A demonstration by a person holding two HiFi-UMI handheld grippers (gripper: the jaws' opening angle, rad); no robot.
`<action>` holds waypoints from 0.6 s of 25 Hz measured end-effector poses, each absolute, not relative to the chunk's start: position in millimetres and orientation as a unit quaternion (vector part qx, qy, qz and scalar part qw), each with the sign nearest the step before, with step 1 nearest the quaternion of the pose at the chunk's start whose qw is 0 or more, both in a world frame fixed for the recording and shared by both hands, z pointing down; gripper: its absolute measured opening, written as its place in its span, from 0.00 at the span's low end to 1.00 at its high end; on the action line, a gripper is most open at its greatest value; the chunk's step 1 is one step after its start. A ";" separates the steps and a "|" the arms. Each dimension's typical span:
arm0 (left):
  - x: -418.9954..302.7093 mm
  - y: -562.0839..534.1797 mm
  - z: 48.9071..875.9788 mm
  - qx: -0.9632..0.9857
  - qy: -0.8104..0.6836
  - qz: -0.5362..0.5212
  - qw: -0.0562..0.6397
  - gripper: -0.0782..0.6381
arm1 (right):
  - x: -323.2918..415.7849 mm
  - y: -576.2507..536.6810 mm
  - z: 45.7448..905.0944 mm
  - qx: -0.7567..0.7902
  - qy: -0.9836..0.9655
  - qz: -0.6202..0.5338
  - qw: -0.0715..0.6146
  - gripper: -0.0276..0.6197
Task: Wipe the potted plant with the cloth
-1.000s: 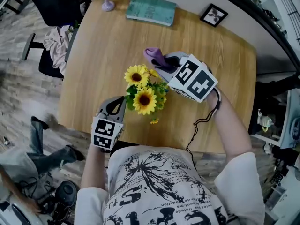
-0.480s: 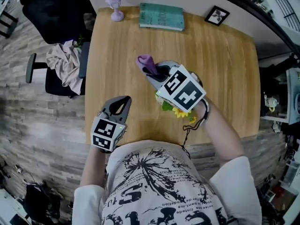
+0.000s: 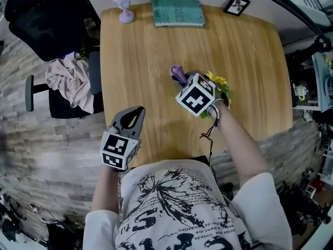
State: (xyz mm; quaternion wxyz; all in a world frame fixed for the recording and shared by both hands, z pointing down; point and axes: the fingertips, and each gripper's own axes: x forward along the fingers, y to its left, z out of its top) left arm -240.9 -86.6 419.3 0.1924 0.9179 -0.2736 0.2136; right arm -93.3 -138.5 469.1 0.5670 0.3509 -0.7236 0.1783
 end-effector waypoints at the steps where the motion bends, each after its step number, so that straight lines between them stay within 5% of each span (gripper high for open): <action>1: -239.9 -89.0 419.1 0.920 -0.268 0.211 0.192 0.12 | -87.6 -139.8 473.8 0.352 -0.711 0.170 0.584 0.17; 15: -233.5 -121.6 399.3 0.943 -0.241 0.139 0.184 0.12 | -84.2 -99.1 515.8 0.152 -0.631 0.218 0.729 0.16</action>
